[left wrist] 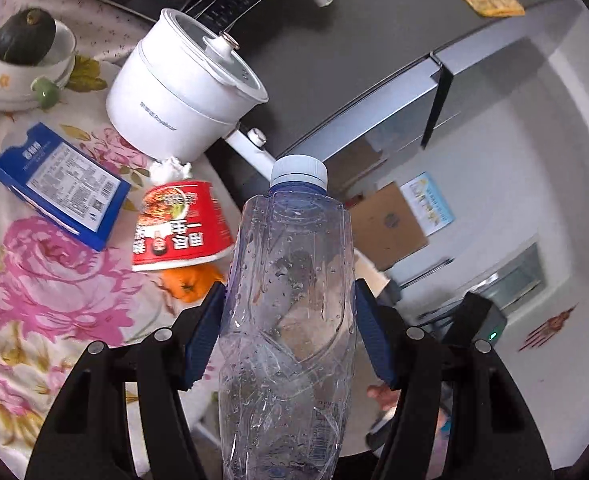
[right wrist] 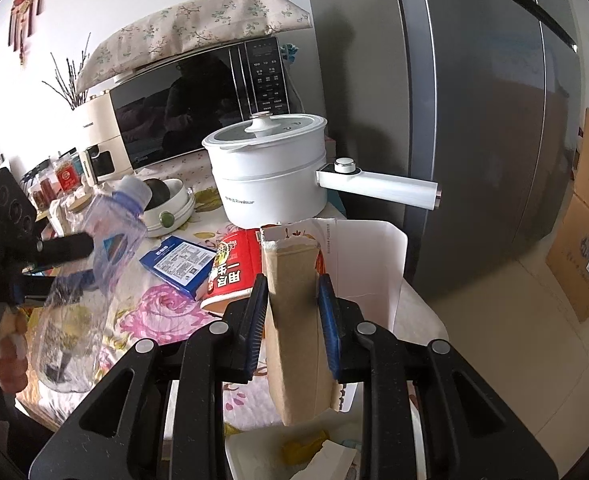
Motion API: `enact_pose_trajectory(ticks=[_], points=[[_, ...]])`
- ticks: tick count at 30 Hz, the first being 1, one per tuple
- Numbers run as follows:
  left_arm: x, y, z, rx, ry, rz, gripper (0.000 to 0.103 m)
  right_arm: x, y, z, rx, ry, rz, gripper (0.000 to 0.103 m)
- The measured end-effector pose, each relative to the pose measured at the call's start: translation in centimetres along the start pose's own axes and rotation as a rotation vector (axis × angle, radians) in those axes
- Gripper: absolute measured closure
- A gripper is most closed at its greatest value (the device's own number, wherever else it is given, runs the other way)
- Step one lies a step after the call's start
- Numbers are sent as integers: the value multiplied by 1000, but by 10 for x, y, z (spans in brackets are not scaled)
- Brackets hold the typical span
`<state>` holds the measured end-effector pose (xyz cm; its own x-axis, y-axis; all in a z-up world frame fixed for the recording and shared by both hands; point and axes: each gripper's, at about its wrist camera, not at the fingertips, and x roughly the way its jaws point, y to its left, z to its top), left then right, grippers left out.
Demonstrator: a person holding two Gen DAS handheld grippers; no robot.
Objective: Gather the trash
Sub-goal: 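Carry the tan paper cup over the bin and open the right tool, then carry the clear bottle over the bin and open the left tool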
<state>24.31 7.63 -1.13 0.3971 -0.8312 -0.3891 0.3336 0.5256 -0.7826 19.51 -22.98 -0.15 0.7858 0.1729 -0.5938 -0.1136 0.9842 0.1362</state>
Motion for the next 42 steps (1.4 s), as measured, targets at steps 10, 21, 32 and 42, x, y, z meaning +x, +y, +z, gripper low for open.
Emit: enact_pose_trajectory(ticks=[10,21,32,42], points=[[13,-25,-15,79,41,5,40,-22,5,-30,-23,58,-34,79],[48,-33,-36,99,112,49,40,-21,-16,-84,42,260,-27,70],[94,-46,-56,122,186,72,40,-38,-56,-86,129,201,-249,34],[129,-64,-74,188,238,102,40,-60,-74,-70,64,2,-647,12]])
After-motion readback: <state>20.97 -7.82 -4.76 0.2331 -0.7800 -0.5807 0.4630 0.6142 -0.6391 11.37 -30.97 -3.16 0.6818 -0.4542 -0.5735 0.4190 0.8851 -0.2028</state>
